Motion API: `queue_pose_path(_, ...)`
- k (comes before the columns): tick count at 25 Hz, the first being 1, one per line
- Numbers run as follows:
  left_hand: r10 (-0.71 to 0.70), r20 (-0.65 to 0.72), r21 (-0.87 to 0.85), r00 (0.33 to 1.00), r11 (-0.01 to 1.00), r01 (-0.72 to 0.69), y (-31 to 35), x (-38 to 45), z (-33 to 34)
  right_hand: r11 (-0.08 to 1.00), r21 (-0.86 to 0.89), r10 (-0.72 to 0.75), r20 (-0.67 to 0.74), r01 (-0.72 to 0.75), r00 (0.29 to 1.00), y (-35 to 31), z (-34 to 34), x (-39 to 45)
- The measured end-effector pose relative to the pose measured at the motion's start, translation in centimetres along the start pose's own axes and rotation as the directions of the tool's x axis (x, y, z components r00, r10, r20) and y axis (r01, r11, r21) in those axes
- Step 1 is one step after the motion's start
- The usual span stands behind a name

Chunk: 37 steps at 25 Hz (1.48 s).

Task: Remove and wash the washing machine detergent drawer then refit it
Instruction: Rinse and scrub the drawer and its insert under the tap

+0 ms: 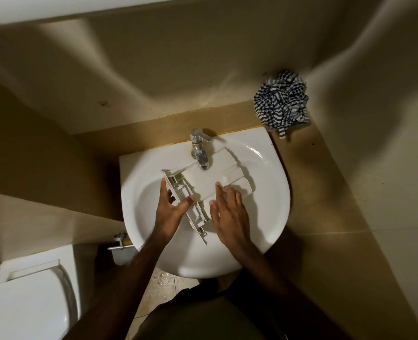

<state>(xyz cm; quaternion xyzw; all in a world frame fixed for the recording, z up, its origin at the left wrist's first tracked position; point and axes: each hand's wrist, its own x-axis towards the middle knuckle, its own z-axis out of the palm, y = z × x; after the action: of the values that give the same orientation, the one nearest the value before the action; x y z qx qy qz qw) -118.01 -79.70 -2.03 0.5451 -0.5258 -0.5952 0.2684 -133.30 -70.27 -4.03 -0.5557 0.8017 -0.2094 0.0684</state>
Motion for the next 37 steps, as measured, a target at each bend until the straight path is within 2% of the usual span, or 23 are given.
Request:
queue_pose_path(7, 0.000, 0.002, -0.009, 1.000, 1.000, 0.000, -0.2, 0.0, 0.0, 0.996, 0.032, -0.080, -0.127, 0.085, 0.989, 1.3, 0.6, -0.2)
queue_pose_path(11, 0.004, 0.002, -0.004, 1.000, 1.000, -0.004, -0.2, 0.1, 0.0, 0.996, 0.040, -0.068, -0.226, 0.079, 0.972, 1.7, 0.2, 1.5)
queue_pose_path(21, 0.019, 0.007, -0.011, 1.000, 1.000, -0.019, -0.5, 0.0, -0.1, 0.987, 0.089, -0.119, -0.136, 0.131, 0.984, 2.2, -1.4, 2.6)
queue_pose_path(26, 0.017, 0.004, -0.008, 1.000, 1.000, -0.017, -0.3, -0.1, -0.1, 0.975, 0.216, -0.012, -0.190, 0.054, 0.982, 2.2, -1.3, 2.5)
queue_pose_path(30, 0.028, 0.012, -0.001, 1.000, 1.000, -0.028, -0.3, -0.1, -0.2, 0.983, 0.176, -0.013, -0.192, 0.048, 0.981, 1.8, -0.9, 2.6)
queue_pose_path(37, 0.029, 0.013, -0.003, 1.000, 1.000, -0.029, -0.4, 0.0, -0.3, 0.984, -0.070, -0.175, -0.167, 0.165, 0.970, 2.0, -1.6, 2.9)
